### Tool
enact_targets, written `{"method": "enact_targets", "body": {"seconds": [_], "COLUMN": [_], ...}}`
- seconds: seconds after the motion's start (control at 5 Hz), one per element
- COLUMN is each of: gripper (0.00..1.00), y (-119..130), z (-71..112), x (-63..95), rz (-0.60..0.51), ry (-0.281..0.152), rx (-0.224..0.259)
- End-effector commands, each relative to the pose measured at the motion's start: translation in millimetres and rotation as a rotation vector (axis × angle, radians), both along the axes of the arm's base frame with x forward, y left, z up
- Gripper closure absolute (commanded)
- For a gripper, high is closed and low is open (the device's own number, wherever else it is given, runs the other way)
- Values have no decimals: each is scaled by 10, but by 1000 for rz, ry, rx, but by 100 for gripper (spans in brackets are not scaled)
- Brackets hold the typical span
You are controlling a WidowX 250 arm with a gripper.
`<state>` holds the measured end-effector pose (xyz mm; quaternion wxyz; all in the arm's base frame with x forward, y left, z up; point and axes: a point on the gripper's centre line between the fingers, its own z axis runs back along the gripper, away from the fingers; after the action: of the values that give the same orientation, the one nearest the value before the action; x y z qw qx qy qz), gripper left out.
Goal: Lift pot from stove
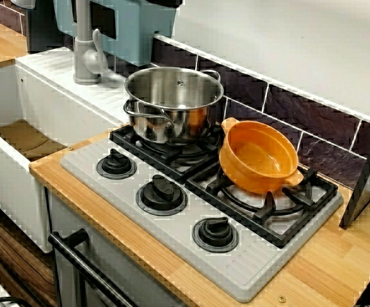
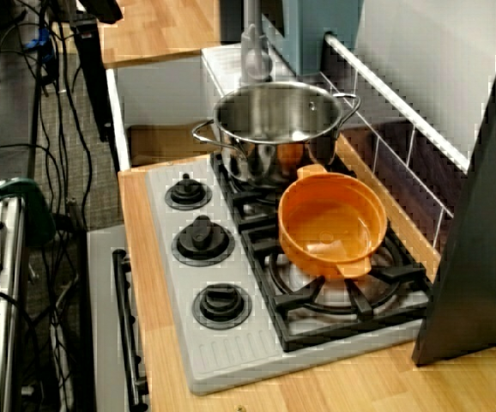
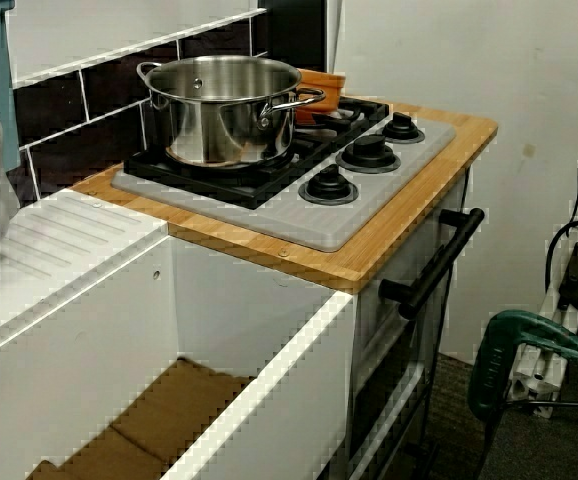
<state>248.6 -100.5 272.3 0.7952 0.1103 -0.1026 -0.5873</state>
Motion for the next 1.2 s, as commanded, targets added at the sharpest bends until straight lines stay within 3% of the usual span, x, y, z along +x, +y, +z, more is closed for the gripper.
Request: {"method": "enact_targets", "body": {"seconds": [0.0,0.6,1.0], "gripper": [0,0,0], "y": [0,-332,-367], "z": [0,-471,-790], "x": [0,366,464], "rz": [0,-236,-368], "ry": [0,75,111], "rx": [0,102,135]}}
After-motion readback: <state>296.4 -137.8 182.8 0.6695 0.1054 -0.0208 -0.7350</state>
